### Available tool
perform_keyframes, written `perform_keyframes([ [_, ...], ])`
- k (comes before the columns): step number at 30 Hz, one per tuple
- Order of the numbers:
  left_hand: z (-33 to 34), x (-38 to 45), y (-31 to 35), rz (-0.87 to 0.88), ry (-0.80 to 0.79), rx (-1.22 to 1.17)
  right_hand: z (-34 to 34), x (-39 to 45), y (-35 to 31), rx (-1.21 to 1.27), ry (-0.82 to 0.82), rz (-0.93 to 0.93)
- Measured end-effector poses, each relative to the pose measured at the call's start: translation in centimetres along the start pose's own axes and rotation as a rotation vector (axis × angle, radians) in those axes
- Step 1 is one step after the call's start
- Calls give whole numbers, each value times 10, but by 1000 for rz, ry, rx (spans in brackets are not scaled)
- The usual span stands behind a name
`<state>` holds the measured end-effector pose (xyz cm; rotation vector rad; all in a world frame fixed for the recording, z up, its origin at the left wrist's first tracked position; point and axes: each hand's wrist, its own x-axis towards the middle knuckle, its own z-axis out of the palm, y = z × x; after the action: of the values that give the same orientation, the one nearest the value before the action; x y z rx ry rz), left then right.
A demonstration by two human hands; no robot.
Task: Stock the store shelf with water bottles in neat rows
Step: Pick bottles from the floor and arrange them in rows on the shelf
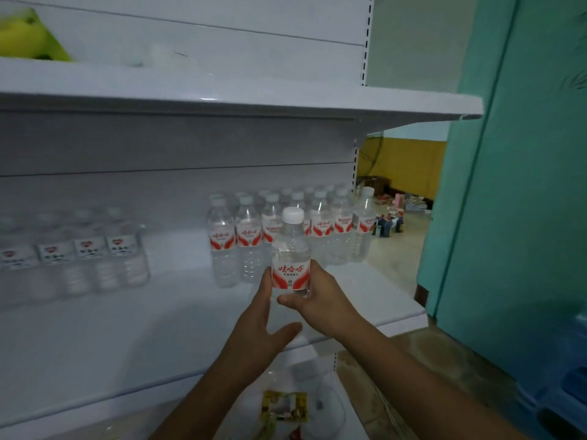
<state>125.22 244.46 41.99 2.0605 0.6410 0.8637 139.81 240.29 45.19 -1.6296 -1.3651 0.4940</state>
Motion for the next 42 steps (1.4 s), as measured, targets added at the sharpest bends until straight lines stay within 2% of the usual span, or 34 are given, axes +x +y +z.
perform_keyframes([
  [6, -60, -25, -29, -212, 79, 214, 60, 41, -22, 17, -99, -50],
  [10, -75, -35, -62, -462, 4, 318, 89, 74, -18, 47, -110, -32],
  [13, -73, -30, -83, -551, -9, 469, 102, 99, -10, 82, -74, 6],
  [17, -65, -6, -99, -531, 33, 611, 118, 125, -6, 73, -24, -33],
  [23, -51, 10, -110, -432, -66, 766, 133, 148, 11, 29, 70, -81],
  [42, -50, 6, -112, -426, -28, 751, 126, 153, 19, -67, 68, -41],
])
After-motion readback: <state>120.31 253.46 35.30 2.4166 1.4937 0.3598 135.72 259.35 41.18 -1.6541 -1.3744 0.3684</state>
